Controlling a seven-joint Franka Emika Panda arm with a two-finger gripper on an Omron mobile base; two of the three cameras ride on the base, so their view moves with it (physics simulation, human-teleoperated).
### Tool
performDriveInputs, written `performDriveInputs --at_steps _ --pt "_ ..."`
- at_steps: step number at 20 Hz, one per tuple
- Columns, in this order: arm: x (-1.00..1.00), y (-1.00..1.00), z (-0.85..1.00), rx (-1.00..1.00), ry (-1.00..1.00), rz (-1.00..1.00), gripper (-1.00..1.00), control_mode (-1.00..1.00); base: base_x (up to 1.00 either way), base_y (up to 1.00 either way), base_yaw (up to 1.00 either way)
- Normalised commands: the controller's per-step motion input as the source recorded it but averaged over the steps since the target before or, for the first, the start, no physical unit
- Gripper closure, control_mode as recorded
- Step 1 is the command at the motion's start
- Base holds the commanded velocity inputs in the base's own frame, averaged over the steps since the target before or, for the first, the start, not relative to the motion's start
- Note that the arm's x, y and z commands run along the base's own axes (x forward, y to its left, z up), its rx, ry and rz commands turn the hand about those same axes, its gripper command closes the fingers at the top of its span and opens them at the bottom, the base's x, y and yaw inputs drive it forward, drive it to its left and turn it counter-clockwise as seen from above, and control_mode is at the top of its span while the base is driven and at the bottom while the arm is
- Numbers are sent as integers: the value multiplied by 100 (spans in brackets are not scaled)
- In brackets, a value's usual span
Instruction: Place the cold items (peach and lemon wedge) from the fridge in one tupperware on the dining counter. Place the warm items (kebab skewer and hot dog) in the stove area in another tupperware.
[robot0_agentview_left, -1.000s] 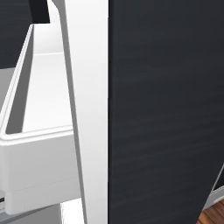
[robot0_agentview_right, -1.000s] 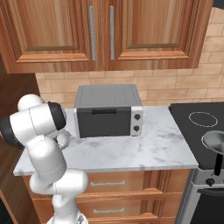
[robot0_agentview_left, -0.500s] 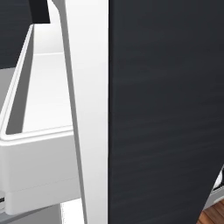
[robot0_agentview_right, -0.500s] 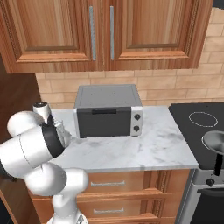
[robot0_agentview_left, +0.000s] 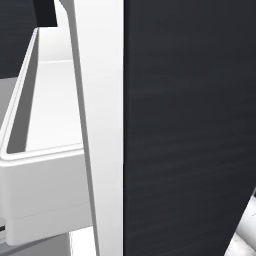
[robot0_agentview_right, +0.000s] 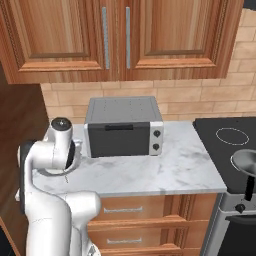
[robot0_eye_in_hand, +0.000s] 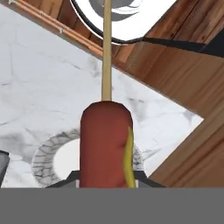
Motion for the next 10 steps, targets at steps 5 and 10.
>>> performDriveInputs --at_steps 5,10 --pt "-100 -57 100 10 -27 -19 100 -100 0 0 0" --pt "-100 -82 13 -3 -19 -27 100 -100 0 0 0"
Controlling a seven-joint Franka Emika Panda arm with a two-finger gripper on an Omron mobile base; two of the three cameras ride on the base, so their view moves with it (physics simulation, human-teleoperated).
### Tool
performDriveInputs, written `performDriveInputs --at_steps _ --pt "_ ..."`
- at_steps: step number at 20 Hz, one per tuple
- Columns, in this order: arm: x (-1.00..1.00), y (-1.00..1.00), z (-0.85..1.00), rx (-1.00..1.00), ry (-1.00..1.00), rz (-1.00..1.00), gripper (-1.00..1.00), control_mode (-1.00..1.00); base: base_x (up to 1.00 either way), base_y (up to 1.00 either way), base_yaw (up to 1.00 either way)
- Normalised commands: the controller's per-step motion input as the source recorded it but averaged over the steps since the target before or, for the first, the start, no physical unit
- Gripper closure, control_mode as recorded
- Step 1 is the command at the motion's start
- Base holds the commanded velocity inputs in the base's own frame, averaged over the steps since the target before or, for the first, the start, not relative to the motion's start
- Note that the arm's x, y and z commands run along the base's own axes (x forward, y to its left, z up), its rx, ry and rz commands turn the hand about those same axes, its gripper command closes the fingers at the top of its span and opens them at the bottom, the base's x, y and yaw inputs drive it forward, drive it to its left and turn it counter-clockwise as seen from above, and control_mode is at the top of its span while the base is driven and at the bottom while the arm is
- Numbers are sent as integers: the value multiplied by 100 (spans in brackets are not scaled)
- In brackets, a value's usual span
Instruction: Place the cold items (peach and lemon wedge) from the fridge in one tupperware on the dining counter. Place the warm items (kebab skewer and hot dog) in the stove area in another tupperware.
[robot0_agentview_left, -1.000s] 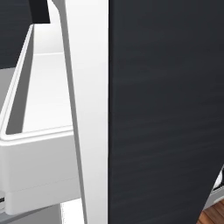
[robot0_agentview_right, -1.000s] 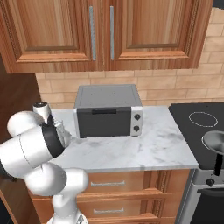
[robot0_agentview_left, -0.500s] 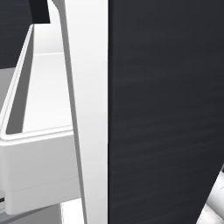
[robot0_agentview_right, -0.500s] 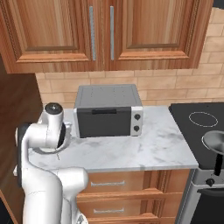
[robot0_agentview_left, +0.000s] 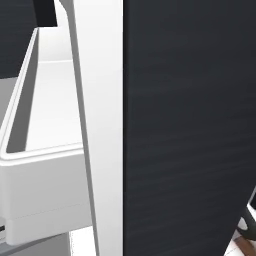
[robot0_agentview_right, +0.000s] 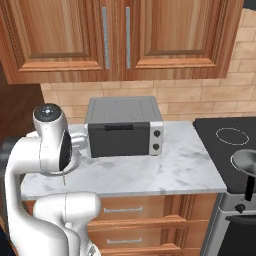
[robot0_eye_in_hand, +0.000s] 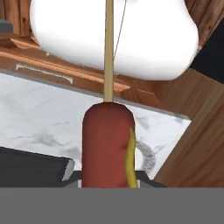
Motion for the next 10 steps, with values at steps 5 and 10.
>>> performDriveInputs --at_steps 5,10 --pt "-20 -54 -58 -3 -4 -20 100 -100 0 0 0" --pt "7 -1 -38 -7 0 -7 100 -100 0 0 0"
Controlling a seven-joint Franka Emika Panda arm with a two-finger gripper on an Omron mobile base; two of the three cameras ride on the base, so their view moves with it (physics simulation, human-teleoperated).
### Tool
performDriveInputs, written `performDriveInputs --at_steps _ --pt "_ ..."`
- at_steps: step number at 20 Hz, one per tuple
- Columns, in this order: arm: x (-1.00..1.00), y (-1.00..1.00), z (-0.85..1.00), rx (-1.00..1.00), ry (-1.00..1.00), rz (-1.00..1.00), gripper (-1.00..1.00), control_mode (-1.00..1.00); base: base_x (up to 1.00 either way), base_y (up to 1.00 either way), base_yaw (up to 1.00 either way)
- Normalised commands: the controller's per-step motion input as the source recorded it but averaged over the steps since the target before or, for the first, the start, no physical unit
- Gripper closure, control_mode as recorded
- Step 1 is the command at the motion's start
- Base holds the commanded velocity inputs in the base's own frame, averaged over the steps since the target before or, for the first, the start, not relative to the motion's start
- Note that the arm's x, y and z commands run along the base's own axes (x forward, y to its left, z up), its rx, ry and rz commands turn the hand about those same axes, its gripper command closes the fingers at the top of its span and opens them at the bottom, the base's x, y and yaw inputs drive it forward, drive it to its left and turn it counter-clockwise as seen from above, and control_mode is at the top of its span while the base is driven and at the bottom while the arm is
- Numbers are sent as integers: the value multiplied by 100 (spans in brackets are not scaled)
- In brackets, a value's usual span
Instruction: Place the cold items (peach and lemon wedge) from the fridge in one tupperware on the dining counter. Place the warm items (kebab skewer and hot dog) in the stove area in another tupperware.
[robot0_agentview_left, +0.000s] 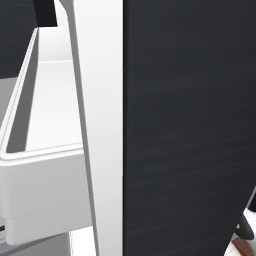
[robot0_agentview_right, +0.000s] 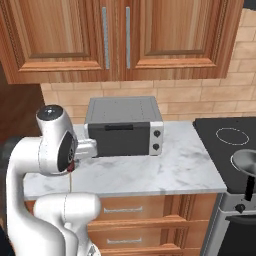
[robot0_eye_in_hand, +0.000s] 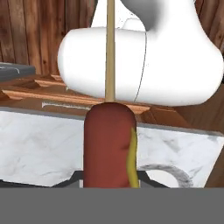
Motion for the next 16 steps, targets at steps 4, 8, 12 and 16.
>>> performDriveInputs --at_steps 4,8,12,16 --pt "0 0 -25 -5 0 -7 100 100 -6 -5 -5" --pt "0 0 0 0 0 0 100 100 -78 -57 -33" --pt "0 0 0 0 0 0 100 100 -86 -81 -33" --pt "0 0 0 0 0 0 100 100 -98 -100 -17"
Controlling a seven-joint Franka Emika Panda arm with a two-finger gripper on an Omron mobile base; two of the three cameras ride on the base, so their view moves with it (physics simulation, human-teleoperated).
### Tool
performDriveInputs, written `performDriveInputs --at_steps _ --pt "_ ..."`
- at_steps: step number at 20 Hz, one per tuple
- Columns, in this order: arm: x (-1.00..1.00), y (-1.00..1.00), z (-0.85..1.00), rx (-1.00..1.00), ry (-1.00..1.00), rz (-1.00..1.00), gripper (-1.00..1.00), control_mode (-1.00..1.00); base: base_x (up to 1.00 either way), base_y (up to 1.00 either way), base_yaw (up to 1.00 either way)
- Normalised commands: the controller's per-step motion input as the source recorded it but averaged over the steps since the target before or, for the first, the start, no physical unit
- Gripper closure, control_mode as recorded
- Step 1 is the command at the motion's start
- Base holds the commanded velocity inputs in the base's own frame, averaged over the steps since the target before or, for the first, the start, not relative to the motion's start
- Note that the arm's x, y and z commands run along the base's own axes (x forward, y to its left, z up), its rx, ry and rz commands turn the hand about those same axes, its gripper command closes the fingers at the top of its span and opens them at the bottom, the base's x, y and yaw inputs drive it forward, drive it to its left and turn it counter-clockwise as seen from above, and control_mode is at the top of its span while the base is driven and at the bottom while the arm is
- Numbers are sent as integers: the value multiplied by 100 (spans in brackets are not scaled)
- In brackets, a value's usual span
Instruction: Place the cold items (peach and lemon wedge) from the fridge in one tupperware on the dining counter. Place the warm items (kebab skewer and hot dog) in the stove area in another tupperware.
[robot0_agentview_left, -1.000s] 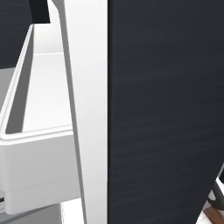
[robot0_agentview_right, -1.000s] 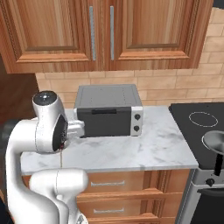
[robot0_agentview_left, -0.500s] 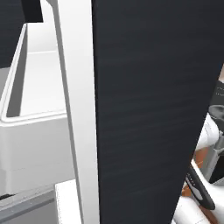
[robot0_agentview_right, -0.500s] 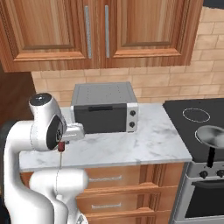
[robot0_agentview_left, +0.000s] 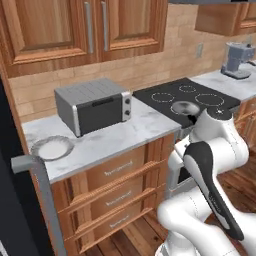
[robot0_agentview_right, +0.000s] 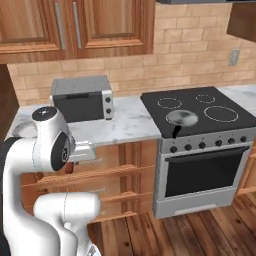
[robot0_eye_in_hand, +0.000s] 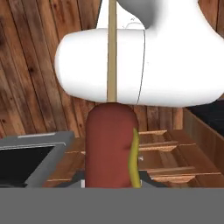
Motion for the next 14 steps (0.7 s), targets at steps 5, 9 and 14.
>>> performDriveInputs --at_steps 5,9,14 --pt "0 0 0 0 0 0 100 100 -90 -82 -29" --pt "0 0 0 0 0 0 100 100 -68 -56 -44" --pt "0 0 0 0 0 0 100 100 -54 -38 -53"
